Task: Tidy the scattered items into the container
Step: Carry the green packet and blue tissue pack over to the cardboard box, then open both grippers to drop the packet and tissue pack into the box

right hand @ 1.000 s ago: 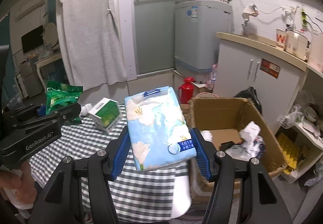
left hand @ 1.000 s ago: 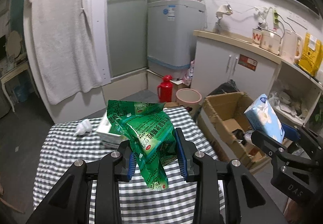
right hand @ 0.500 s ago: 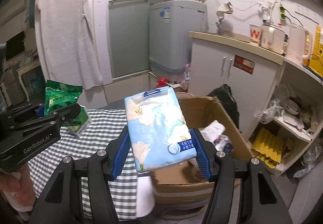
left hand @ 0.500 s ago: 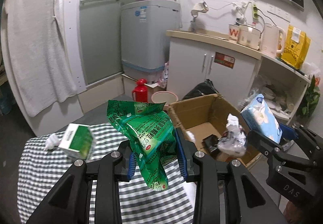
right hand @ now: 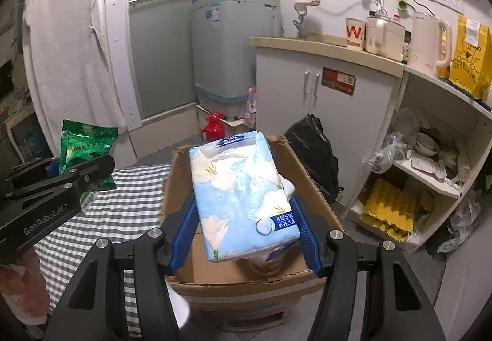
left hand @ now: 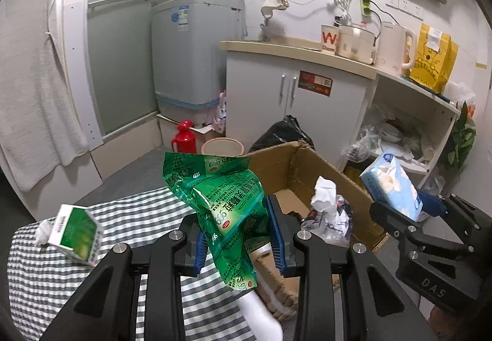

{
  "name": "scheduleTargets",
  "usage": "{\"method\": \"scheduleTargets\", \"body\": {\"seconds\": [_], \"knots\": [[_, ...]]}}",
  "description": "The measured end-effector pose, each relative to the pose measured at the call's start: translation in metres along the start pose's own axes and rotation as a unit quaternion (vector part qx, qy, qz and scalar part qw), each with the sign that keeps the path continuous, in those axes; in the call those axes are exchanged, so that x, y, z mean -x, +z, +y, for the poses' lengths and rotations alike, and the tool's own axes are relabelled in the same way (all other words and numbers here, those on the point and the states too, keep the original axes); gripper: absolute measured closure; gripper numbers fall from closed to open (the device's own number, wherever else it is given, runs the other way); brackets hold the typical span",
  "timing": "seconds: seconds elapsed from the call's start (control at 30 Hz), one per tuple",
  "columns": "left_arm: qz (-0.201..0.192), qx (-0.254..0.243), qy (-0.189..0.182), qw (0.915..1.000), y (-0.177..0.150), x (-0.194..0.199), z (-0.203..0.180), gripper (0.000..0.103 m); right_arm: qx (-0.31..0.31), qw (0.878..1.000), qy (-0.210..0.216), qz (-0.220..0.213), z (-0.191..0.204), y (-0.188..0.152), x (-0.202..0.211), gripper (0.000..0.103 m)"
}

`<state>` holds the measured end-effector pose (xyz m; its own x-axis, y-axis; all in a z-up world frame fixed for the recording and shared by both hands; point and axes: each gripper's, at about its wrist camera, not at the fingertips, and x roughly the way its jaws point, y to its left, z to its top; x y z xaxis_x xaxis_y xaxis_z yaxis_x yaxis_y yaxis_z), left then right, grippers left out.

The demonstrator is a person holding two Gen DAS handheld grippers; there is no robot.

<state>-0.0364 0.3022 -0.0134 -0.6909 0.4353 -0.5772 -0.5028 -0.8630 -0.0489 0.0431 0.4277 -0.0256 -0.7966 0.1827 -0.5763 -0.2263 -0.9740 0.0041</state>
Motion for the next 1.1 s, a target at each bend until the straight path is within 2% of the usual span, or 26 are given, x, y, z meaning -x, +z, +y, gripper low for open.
{"method": "scheduleTargets", "body": {"seconds": [0.53,1.1], "knots": [[0.036,-0.03,-0.029,0.9985,0.003,-0.066,-0.039,0.069,-0.013,0.999,-0.009,0.048,-0.042,-0.011,-0.054,0.044],[0.089,-0.038,-0.038,0.9946,-0.011,-0.125,-0.052,0.069,-0.002,0.995,-0.008,0.1,-0.051,-0.027,-0.102,0.043]]}}
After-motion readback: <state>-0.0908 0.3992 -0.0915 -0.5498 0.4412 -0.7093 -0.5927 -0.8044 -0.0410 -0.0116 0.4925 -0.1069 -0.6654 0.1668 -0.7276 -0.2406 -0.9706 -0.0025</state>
